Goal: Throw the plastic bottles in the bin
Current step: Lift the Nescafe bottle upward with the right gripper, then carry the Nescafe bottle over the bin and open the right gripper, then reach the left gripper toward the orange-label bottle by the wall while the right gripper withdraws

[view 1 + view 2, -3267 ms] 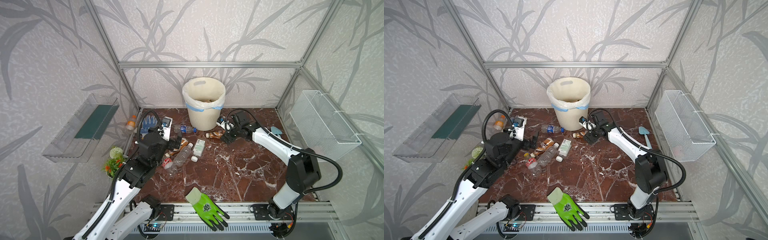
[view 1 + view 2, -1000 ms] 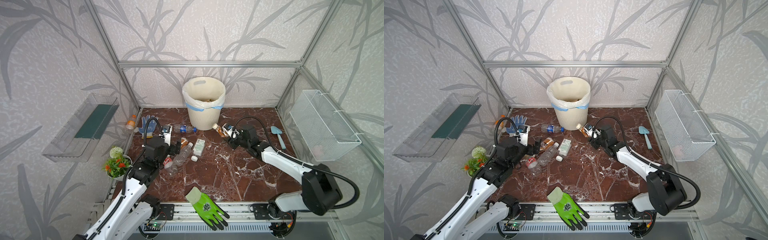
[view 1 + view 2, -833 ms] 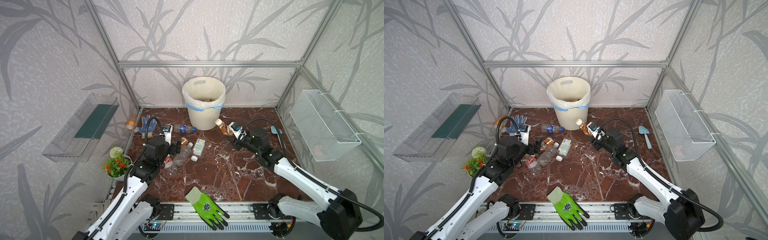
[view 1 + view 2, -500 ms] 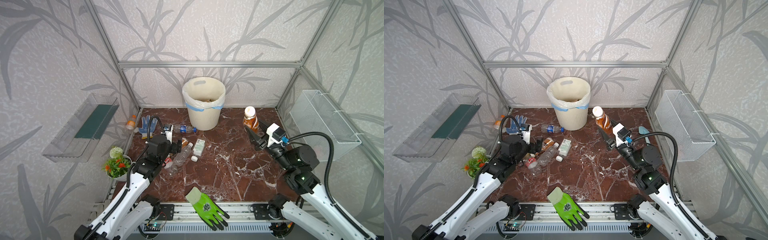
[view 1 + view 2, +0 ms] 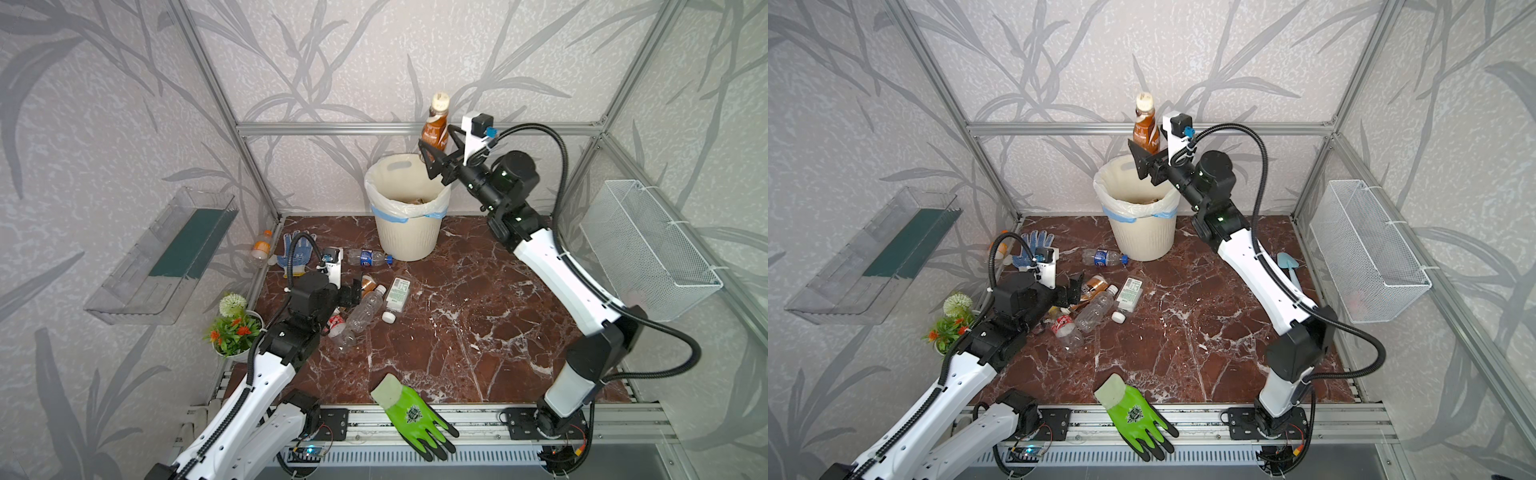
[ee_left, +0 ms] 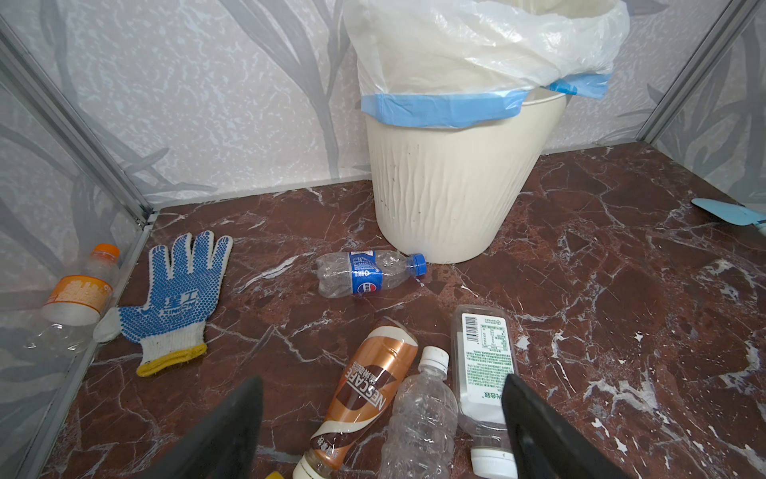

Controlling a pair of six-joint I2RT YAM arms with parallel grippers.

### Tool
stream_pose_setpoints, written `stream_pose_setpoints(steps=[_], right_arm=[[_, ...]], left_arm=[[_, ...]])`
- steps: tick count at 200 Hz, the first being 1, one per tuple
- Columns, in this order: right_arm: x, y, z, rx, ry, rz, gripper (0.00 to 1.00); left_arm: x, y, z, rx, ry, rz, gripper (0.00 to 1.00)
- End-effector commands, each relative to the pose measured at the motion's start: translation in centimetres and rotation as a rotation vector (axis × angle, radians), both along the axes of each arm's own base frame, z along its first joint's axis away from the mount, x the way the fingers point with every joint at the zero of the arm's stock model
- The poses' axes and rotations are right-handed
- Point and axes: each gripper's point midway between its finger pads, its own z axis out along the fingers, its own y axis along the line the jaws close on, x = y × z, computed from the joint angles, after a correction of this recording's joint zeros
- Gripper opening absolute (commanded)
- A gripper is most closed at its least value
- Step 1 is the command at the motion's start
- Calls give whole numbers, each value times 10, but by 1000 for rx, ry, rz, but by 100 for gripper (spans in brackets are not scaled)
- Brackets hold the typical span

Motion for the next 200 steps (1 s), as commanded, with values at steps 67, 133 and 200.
stream_pose_setpoints(steps=[67,133,200], right_arm=[[-51,-56,-22,-73,57,-123,99],[-85,-104,-123,-80,285,-224,99],[-95,-115,-206,18,505,-212,100]], left_arm=[[7,20,17,-81,-5,150,92],[50,106,0,-138,153,651,95],[116,176,-25,408,435,845,97]])
